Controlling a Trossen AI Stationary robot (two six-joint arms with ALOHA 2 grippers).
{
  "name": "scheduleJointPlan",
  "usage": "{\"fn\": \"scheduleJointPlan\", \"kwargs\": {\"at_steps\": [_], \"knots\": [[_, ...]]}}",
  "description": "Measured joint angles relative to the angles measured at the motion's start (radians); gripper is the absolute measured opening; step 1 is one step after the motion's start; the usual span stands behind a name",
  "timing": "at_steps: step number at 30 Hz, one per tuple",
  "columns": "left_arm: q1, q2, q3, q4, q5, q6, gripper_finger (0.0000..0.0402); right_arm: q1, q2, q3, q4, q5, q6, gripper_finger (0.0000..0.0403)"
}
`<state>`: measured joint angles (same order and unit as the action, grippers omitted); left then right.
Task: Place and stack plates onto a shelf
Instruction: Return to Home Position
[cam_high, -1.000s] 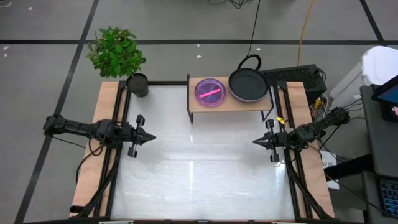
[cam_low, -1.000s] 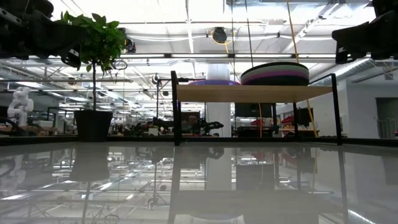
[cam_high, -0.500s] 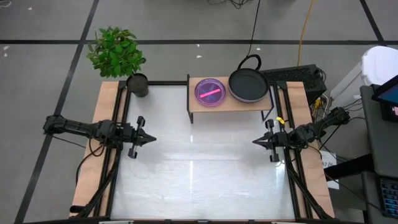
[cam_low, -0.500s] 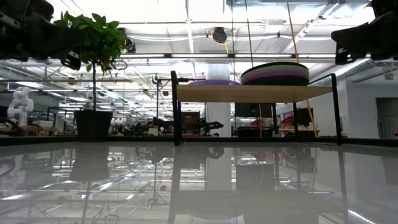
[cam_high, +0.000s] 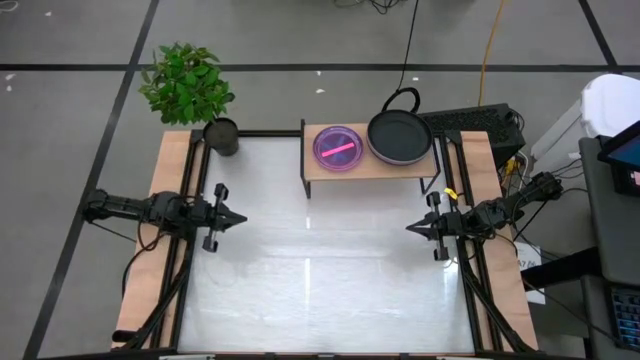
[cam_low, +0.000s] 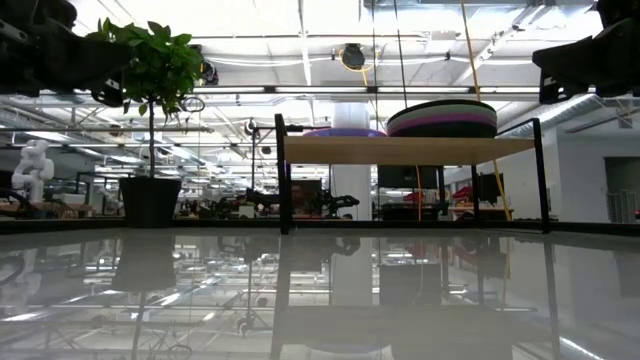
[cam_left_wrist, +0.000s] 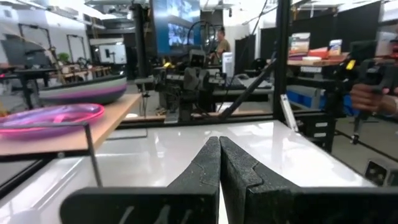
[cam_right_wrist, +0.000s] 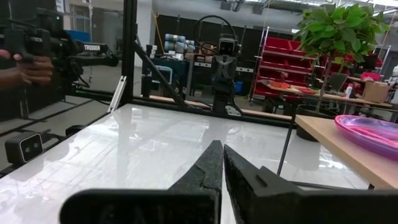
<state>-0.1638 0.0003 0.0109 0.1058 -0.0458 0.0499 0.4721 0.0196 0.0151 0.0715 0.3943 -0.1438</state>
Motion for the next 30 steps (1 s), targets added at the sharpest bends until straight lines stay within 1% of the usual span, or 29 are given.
{"fn": "scheduleJointPlan", "kwargs": {"at_steps": [3,6,11,16,30], "knots": [[0.002,0.004,0.000,-0.013,-0.015,0.001,0.0001,0.000,0.000,0.000,0.000,0.000,-0.007,0.0000],[0.002,0.004,0.000,-0.031,-0.052,0.000,0.0001,0.000,0.000,0.000,0.000,-0.002,-0.013,0.0000],[0.002,0.004,0.000,-0.026,-0.093,0.008,0.0001,-0.015,0.000,0.000,0.003,-0.008,-0.023,0.0000],[0.001,0.004,0.000,-0.011,-0.096,0.011,0.0001,-0.072,0.000,0.000,0.006,-0.110,-0.021,0.0000],[0.001,0.004,0.000,-0.001,-0.096,-0.025,0.0001,-0.260,0.000,0.000,-0.012,-0.291,-0.031,0.0000]]}}
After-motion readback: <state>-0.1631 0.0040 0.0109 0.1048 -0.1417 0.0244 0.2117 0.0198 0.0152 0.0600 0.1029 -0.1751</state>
